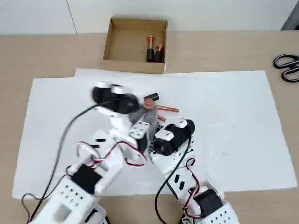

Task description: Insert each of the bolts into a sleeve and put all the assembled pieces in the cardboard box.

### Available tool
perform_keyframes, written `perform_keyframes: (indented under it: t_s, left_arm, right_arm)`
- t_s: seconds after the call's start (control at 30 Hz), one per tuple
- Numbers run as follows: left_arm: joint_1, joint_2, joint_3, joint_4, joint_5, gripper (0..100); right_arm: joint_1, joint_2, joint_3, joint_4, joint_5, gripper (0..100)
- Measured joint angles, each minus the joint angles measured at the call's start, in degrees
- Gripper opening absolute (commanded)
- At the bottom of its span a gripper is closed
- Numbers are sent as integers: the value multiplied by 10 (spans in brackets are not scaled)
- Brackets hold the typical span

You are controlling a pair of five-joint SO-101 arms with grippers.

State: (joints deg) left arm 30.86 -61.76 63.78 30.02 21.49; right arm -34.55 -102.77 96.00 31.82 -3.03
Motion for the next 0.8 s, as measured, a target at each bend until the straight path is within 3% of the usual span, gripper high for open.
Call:
perform_keyframes:
  t_s: [0.53,0.8]
  left_arm:
    - [1,-2,16,1,-6,6]
    - [2,-2,16,40,-6,6]
  right_arm:
    - [-1,-1,0,-1,0,4]
    - [-1,-1,0,-1,0,4]
